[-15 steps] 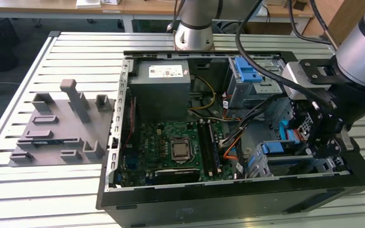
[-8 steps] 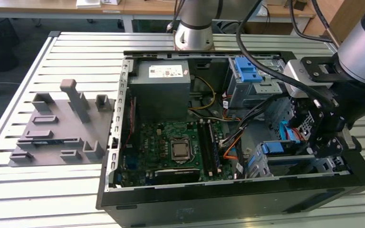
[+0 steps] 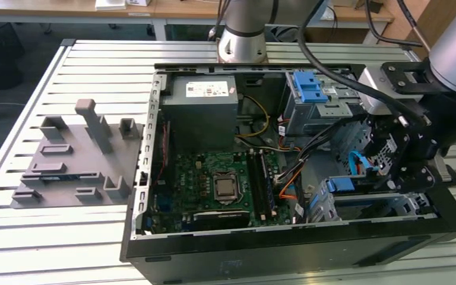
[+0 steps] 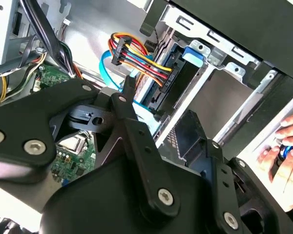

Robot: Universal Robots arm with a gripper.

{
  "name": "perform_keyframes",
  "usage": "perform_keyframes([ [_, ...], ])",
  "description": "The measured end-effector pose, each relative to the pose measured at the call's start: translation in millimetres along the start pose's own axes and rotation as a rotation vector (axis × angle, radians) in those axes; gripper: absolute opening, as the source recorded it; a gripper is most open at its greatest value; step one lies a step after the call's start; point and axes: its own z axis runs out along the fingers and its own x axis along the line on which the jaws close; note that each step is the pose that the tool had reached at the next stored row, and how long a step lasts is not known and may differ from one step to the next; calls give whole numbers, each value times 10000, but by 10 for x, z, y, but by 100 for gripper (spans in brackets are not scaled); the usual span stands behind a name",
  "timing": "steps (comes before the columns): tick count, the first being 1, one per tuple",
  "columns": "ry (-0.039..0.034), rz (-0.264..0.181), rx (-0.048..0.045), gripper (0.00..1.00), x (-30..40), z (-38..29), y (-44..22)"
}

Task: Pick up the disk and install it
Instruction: 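Insert the second disk wire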

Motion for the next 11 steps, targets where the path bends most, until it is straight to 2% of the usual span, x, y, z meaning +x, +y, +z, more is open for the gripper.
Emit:
perform_keyframes([
  [6,0,-1,0,60,-5,-98,-1],
  [11,4,-5,83,60,1,-104,117],
])
